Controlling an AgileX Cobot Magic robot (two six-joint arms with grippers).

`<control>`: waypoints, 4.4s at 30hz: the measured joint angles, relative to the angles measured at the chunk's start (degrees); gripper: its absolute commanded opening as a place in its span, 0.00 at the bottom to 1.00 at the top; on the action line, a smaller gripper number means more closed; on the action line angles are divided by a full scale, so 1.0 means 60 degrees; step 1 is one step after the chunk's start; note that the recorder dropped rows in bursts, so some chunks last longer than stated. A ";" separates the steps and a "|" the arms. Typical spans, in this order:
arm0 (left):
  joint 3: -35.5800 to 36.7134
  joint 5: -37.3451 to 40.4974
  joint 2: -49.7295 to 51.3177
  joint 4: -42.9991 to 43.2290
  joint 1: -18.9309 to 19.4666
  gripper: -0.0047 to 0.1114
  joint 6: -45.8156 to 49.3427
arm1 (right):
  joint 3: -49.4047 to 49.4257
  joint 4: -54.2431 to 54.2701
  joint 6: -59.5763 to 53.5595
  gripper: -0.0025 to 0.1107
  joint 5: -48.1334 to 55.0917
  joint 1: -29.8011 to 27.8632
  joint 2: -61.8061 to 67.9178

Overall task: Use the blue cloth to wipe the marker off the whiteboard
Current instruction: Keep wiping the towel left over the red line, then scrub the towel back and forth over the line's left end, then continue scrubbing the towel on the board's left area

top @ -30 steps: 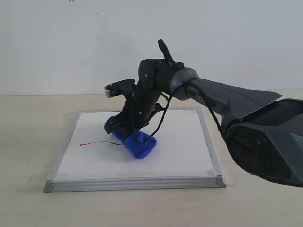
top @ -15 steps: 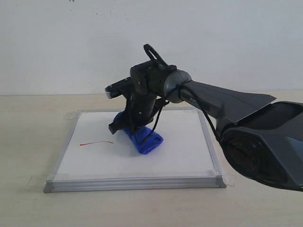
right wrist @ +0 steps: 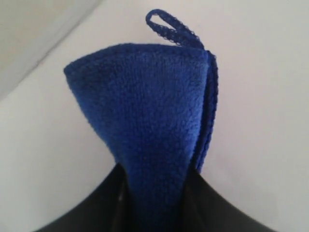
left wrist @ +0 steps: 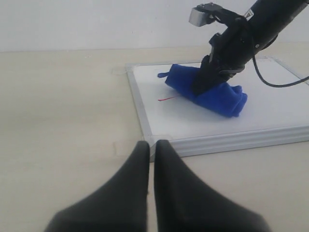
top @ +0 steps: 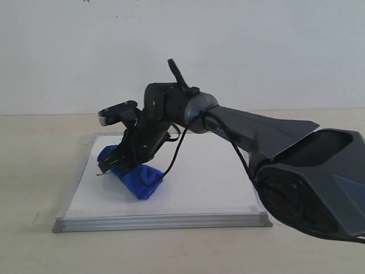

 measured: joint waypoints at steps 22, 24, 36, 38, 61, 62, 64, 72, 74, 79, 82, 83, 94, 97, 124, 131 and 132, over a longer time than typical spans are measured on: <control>0.0000 0.0000 0.0000 0.0000 0.0000 0.07 0.0000 | -0.0005 -0.0994 0.0498 0.02 -0.0559 0.0194 0.0022; 0.0000 0.0000 0.0000 0.0000 0.0000 0.07 0.0000 | -0.0005 -0.0357 0.0092 0.02 -0.0587 0.0319 0.0037; 0.0000 0.0000 0.0000 0.0000 0.0000 0.07 0.0000 | 0.0015 -0.3664 0.2289 0.02 -0.0872 0.0042 0.0059; 0.0000 0.0000 0.0000 0.0000 0.0000 0.07 0.0000 | 0.0030 -0.4121 0.2586 0.02 -0.0931 -0.0140 0.0081; 0.0000 0.0000 0.0000 0.0000 0.0000 0.07 0.0000 | 0.0030 -0.2426 0.2452 0.02 -0.1830 0.0373 0.0192; 0.0000 0.0000 0.0000 0.0000 0.0000 0.07 0.0000 | 0.0030 -0.2573 0.2714 0.02 -0.1925 0.0330 0.0217; 0.0000 0.0000 0.0000 0.0000 0.0000 0.07 0.0000 | -0.0058 -0.2684 0.2974 0.02 -0.2016 0.0316 0.0255; 0.0000 0.0000 0.0000 0.0000 0.0000 0.07 0.0000 | -0.0581 -0.2773 0.3364 0.02 -0.2410 0.0316 0.0355; 0.0000 0.0000 0.0000 0.0000 0.0000 0.07 0.0000 | -0.0588 -0.2704 0.3405 0.02 -0.2575 0.0316 0.0355; 0.0000 0.0000 0.0000 0.0000 0.0000 0.07 0.0000 | -0.0588 -0.2704 0.3469 0.02 -0.2632 0.0316 0.0360; 0.0000 0.0000 0.0000 0.0000 0.0000 0.07 0.0000 | -0.0500 -0.2704 0.3425 0.02 -0.2735 0.0316 0.0360; 0.0000 0.0000 0.0000 0.0000 0.0000 0.07 0.0000 | -0.0417 -0.2667 0.3342 0.02 -0.2767 0.0316 0.0360; 0.0000 0.0000 0.0000 0.0000 0.0000 0.07 0.0000 | -0.0420 -0.0084 0.1560 0.02 -0.2929 0.0310 0.0763; 0.0000 0.0000 0.0000 0.0000 0.0000 0.07 0.0000 | -0.0420 0.0576 0.0683 0.02 -0.2712 0.0514 0.0763; 0.0000 0.0000 0.0000 0.0000 0.0000 0.07 0.0000 | -0.1015 -0.0618 0.0030 0.02 -0.1804 0.0888 0.0789; 0.0000 0.0000 0.0000 0.0000 0.0000 0.07 0.0000 | -0.1050 -0.1749 0.1130 0.02 -0.2010 0.0041 0.0826; 0.0000 0.0000 0.0000 0.0000 0.0000 0.07 0.0000 | -0.1050 -0.1777 0.1187 0.02 -0.2070 0.0019 0.0846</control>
